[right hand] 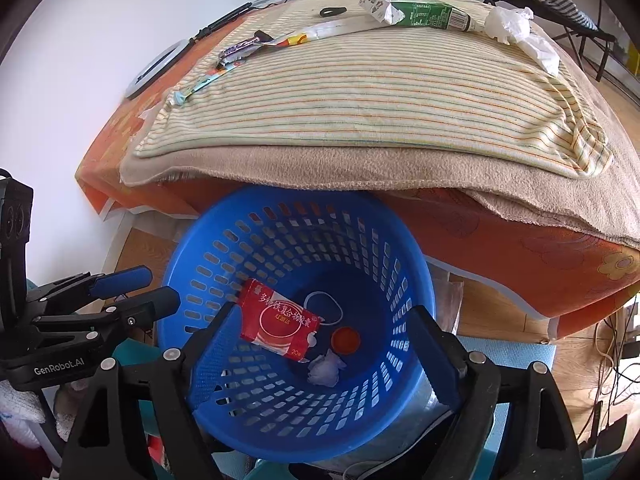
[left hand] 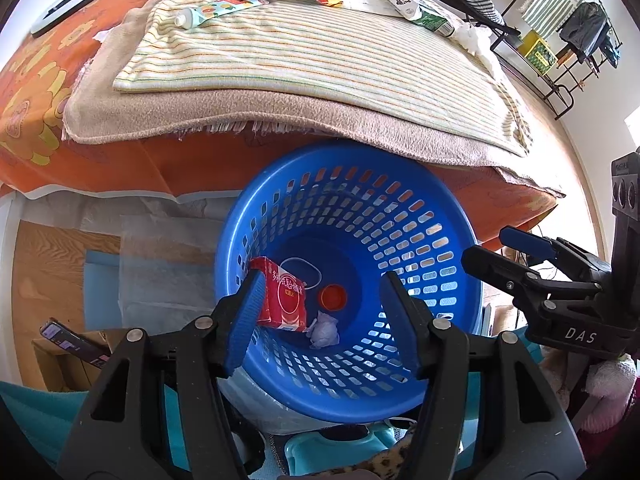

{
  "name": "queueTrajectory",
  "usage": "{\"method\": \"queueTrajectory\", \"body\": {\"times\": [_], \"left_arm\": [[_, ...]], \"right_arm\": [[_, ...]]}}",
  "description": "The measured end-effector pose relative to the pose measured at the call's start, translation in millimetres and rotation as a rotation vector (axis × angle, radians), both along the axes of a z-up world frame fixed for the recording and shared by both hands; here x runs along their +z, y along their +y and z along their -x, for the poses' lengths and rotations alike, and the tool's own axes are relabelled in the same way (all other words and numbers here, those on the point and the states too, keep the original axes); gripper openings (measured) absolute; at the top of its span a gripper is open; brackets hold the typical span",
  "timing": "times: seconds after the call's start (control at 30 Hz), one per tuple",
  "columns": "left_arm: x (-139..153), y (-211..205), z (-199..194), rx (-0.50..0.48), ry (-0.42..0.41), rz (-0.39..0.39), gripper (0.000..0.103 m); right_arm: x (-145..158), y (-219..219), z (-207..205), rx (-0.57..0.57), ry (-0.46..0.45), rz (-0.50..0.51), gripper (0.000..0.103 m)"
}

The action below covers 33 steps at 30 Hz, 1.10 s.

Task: Collect trash
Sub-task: 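Lift both open tools out of the basket toward the bed, then grasp the brown candy bar with the left tool while the right tool grasps the white tissue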

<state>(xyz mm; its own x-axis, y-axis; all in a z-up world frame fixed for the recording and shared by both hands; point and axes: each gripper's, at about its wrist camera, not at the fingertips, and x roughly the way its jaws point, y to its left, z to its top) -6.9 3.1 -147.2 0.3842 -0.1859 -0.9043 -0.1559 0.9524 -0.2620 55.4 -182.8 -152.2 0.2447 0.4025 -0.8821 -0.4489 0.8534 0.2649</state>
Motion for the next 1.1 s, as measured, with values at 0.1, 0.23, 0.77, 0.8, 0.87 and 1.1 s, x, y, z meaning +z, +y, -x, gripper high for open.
{"method": "queueTrajectory", "body": {"times": [0.1,0.23,0.77,0.8,0.87,1.1], "left_arm": [[4,0,-3,0.0,-0.004,0.009,0.061],[12,0,-8,-0.006,-0.02,0.006,0.061],[45,19,-49,-0.009,-0.086,-0.014,0.062],[48,22,-54,-0.01,-0.092,-0.022,0.062],[55,30,-63,-0.005,-0.109,-0.035,0.062],[80,61,-110,0.021,-0.17,-0.08,0.062]], "right_arm": [[4,-2,-3,-0.017,-0.01,0.003,0.087],[11,-7,-11,-0.041,-0.02,-0.008,0.087],[46,-42,-55,-0.156,-0.085,-0.054,0.097],[49,-43,-58,-0.158,-0.093,-0.055,0.098],[55,-47,-65,-0.164,-0.106,-0.055,0.098],[79,-53,-95,-0.172,-0.161,-0.051,0.099]]}}
